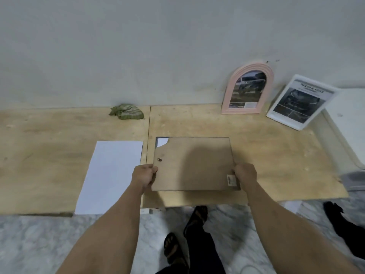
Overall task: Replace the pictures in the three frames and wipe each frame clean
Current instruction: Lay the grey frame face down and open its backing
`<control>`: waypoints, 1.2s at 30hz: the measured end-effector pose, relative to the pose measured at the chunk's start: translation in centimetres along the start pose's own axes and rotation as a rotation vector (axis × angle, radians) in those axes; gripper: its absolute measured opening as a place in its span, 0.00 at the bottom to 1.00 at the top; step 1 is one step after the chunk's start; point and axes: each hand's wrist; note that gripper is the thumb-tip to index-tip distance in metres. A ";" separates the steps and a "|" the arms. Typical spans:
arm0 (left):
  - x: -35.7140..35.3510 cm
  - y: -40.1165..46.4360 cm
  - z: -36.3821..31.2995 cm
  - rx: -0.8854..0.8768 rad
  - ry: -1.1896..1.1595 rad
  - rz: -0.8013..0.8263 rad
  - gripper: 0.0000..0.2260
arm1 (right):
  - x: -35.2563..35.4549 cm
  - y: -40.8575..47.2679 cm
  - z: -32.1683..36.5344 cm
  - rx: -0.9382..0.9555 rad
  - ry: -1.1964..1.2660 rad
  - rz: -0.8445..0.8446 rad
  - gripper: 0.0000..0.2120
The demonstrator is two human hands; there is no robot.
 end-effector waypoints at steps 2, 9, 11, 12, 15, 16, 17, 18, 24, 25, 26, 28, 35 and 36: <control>-1.1 0.2 1.3 0.001 0.093 -0.033 0.09 | -0.8 1.0 -1.0 -0.018 -0.014 0.011 0.11; -3.4 0.3 2.1 -0.079 0.410 -0.102 0.08 | -1.6 1.3 -3.3 0.147 -0.063 -0.025 0.13; -3.8 0.8 1.3 -0.166 0.478 -0.110 0.10 | -1.2 1.4 -3.7 0.206 -0.107 -0.015 0.17; -4.1 1.1 0.7 -0.218 0.499 -0.096 0.11 | -1.0 1.4 -4.0 0.232 -0.150 0.004 0.20; -5.3 2.4 -1.4 -0.316 0.569 0.018 0.16 | -0.7 1.2 -5.1 0.327 -0.458 0.053 0.33; -5.8 2.8 -2.0 -0.330 0.633 0.064 0.15 | -0.8 1.2 -5.4 0.343 -0.595 0.078 0.40; -6.3 3.2 -2.3 -0.326 0.703 0.111 0.13 | -0.9 1.2 -5.8 0.341 -0.695 0.110 0.48; -6.6 3.7 -2.5 -0.317 0.763 0.143 0.13 | -1.1 1.1 -6.1 0.343 -0.742 0.133 0.53; -8.0 5.4 -2.7 -0.285 0.865 0.133 0.24 | -1.6 1.5 -6.6 0.488 -0.733 0.059 0.57; -8.3 5.6 -3.0 -0.254 0.838 0.107 0.25 | -1.5 1.5 -6.6 0.492 -0.735 0.066 0.57; -8.5 5.8 -3.3 -0.211 0.808 0.079 0.27 | -1.5 1.5 -6.5 0.500 -0.756 0.059 0.57; -8.7 6.1 -3.7 -0.125 0.737 0.023 0.29 | -1.5 1.5 -6.3 0.533 -0.810 0.016 0.56; -8.8 6.1 -3.6 0.009 0.514 -0.074 0.27 | -1.7 1.7 -6.0 0.557 -0.891 -0.036 0.57; -8.6 5.9 -3.7 0.029 0.477 -0.069 0.26 | -1.7 1.8 -6.0 0.554 -0.887 -0.041 0.58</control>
Point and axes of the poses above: each hand's wrist, its own y-axis towards the middle knuckle, its own x-axis out of the back of the hand, z = x × y, and after that the axes turned 11 degrees about -x, right-handed
